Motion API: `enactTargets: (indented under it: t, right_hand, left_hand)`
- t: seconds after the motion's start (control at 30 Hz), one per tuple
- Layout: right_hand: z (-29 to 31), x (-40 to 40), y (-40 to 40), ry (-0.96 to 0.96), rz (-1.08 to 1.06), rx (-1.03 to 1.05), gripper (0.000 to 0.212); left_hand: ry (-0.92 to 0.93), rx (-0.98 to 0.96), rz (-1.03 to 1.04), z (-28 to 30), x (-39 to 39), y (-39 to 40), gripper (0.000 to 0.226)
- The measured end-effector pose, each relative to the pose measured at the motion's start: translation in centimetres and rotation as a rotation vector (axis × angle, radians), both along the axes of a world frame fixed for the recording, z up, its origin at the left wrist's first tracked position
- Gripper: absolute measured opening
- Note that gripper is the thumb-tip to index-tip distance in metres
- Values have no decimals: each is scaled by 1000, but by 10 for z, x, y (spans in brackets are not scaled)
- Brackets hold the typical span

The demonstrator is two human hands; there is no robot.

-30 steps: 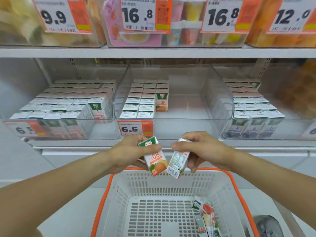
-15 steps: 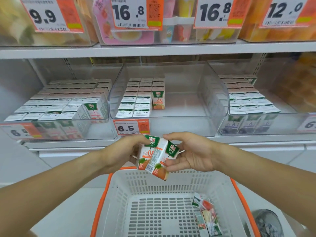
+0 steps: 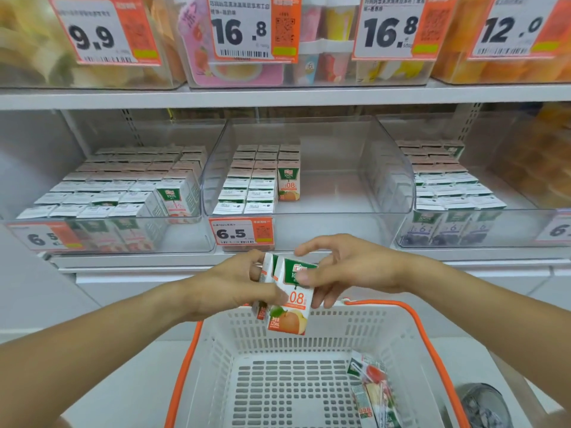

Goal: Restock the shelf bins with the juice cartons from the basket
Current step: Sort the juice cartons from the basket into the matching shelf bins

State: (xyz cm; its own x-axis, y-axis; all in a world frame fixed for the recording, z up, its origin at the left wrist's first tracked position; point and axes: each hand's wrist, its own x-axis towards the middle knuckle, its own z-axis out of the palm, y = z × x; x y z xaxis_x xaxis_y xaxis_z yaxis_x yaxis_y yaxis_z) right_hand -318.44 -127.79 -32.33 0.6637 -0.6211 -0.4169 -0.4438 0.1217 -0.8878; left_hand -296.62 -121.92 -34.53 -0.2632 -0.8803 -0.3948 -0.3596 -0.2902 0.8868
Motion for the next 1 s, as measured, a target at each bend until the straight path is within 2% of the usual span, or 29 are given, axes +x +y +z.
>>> enactTargets:
  t: [0.07,0.17,0.37,0.47,0.53,0.63,0.73,0.87,1.0]
  right_hand:
    - [2,-2,-1,-88,-15,-37,47]
    - [3,1,-2,-199,-98,-109,42]
    - [-1,6,-3,-292,-179,-68,46]
    - [-1,3,-7,-272,-110,17,62]
    - [0,1,-9,-243,-8,2,76]
    - [5,1,-9,-147,115,-218,80]
    - [8,4,-9,-126,80,-391,85]
    - [12,7,-10,-209,-49,-557,80]
    - [15,9,-18,-409,-188,-623,77]
  left_hand:
    - [60,15,45,0,0,0,81]
    - [150,20,102,2,0,-3,80]
    - [119,-75,93,10,4,-6,80]
    - [81,-167,81,14,8,-8,75]
    - [38,-219,35,16,9,-8,73]
    - [-53,-326,-14,20,6,-6,68]
    - [-93,-443,3,25,5,-6,68]
    - [-3,-559,104,31,8,-9,75]
    - [89,-746,177,45,4,-14,72]
